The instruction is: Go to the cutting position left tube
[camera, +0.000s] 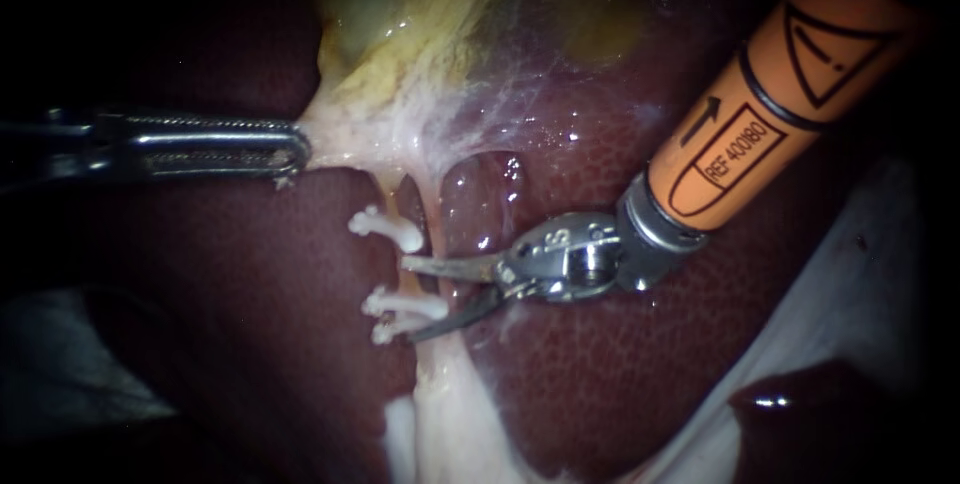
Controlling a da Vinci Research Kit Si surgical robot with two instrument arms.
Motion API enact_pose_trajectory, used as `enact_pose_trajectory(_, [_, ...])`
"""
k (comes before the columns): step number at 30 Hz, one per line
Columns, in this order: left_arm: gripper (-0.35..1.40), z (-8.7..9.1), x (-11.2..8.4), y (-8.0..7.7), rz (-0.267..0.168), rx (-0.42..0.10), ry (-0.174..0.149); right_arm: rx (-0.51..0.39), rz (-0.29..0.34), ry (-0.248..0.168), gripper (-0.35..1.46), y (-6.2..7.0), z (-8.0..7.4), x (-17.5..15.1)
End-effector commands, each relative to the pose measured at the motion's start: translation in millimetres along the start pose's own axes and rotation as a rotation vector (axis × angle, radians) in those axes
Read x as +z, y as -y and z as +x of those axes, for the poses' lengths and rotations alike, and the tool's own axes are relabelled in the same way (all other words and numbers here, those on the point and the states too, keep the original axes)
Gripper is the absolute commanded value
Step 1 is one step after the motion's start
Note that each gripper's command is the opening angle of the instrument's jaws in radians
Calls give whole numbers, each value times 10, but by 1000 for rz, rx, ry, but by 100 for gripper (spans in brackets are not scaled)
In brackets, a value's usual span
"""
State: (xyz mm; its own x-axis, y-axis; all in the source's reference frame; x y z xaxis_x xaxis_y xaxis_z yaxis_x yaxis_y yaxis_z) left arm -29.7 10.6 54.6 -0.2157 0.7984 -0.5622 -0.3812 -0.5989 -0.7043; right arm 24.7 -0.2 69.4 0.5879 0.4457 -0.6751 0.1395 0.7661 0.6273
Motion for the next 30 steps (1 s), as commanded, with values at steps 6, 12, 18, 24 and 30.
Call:
enact_pose_trajectory(6, [-35,0,0,-1,0,0,1,7,8,4,143,-9,-11,3])
enact_pose_trajectory(12, [-35,0,0,-2,0,0,0,7,12,5,143,-14,-10,6])
enact_pose_trajectory(18, [-35,1,1,-4,-2,0,1,15,34,-4,143,-20,-5,13])
enact_pose_trajectory(24, [-35,1,3,-6,-4,0,1,-22,92,-36,143,-19,2,25])
enact_pose_trajectory(30, [-35,1,5,-6,-3,0,1,-54,138,-71,138,-17,10,46])
